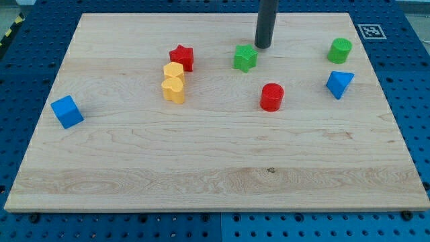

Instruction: Slide the red circle into the bottom right side of the green star

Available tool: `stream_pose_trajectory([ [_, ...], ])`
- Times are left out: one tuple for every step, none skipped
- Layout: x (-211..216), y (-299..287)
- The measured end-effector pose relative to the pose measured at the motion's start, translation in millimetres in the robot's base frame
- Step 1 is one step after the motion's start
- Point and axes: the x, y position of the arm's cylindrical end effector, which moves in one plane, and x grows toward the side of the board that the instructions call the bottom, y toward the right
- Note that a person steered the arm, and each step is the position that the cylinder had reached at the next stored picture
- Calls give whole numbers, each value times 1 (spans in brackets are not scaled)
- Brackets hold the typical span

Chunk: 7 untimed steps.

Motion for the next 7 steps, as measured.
stream_pose_trajectory([
  [31,-8],
  [54,-64],
  [58,-88],
  [43,-67],
  [45,-9],
  [76,37],
  [117,71],
])
